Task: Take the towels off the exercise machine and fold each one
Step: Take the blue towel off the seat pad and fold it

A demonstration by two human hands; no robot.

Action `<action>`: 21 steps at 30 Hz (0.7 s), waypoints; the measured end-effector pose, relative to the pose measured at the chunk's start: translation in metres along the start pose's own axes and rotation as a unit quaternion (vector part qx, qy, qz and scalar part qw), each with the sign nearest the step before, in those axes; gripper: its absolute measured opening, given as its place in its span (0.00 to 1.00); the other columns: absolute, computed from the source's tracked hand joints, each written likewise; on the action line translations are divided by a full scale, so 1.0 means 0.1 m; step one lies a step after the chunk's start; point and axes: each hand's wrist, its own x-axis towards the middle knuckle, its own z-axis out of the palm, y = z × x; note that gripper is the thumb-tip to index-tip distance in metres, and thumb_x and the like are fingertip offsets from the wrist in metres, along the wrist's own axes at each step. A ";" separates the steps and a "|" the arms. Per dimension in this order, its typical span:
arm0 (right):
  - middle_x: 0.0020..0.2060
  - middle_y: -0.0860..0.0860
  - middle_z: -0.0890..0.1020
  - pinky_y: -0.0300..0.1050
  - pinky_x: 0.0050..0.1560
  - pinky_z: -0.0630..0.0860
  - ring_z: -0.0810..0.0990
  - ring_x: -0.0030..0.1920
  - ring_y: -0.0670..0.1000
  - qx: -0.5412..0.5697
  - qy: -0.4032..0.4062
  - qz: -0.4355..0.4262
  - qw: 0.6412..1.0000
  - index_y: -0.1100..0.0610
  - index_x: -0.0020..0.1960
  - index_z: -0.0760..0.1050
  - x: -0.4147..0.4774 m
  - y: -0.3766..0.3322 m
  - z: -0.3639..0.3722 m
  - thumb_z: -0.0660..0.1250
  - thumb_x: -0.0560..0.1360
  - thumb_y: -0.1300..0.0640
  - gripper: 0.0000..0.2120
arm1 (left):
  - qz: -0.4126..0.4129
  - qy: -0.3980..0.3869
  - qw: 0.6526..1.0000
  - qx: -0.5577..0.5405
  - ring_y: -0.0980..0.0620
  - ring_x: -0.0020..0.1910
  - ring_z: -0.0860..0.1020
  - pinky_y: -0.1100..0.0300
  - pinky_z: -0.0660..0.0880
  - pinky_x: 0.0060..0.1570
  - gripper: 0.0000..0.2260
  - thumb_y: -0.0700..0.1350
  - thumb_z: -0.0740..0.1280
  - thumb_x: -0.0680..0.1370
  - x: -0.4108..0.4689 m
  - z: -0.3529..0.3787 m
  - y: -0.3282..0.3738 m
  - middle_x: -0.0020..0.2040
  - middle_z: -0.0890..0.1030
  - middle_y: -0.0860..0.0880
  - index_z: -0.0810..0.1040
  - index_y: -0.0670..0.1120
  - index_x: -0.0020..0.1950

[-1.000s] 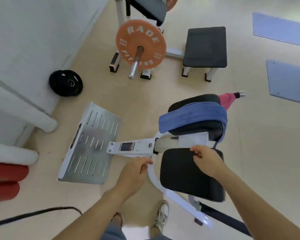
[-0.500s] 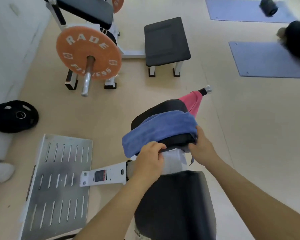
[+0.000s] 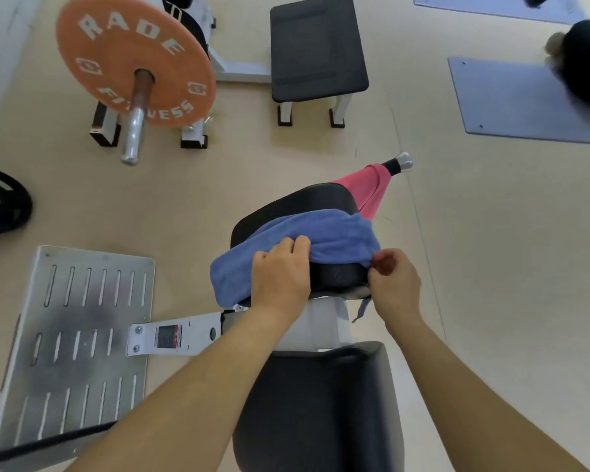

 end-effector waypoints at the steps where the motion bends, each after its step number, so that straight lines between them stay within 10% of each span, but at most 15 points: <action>1: 0.42 0.51 0.82 0.41 0.41 0.74 0.79 0.42 0.53 -0.014 0.008 -0.002 1.000 0.55 0.47 0.74 0.02 -0.03 0.02 0.62 0.72 0.67 0.09 | -0.011 -0.011 1.000 0.010 0.45 0.45 0.77 0.53 0.71 0.43 0.10 0.40 0.57 0.79 0.01 -0.02 0.03 0.51 0.79 0.45 0.72 0.44 0.60; 11: 0.40 0.54 0.77 0.44 0.42 0.74 0.76 0.40 0.50 0.110 -0.212 -0.058 0.969 0.60 0.49 0.71 -0.44 -0.27 -0.74 0.57 0.76 0.66 0.06 | -0.055 0.049 0.976 -0.206 0.51 0.52 0.73 0.60 0.73 0.54 0.13 0.43 0.61 0.78 -0.69 -0.30 1.09 0.55 0.75 0.47 0.73 0.45 0.63; 15: 0.43 0.59 0.82 0.49 0.49 0.78 0.81 0.45 0.55 0.221 -0.480 0.017 0.849 0.64 0.48 0.79 -0.60 -0.33 -1.44 0.64 0.78 0.57 0.10 | -0.132 0.135 0.966 -0.176 0.53 0.45 0.73 0.58 0.74 0.45 0.12 0.47 0.59 0.77 -1.12 -0.53 1.65 0.47 0.76 0.49 0.79 0.46 0.55; 21: 0.54 0.59 0.83 0.46 0.52 0.80 0.83 0.53 0.57 0.024 -0.662 -0.135 0.737 0.57 0.61 0.77 -0.65 -0.62 -2.43 0.67 0.76 0.61 0.14 | -0.220 0.111 0.910 -0.334 0.55 0.34 0.72 0.54 0.71 0.39 0.08 0.44 0.65 0.76 -1.66 -1.06 2.48 0.34 0.78 0.45 0.80 0.42 0.42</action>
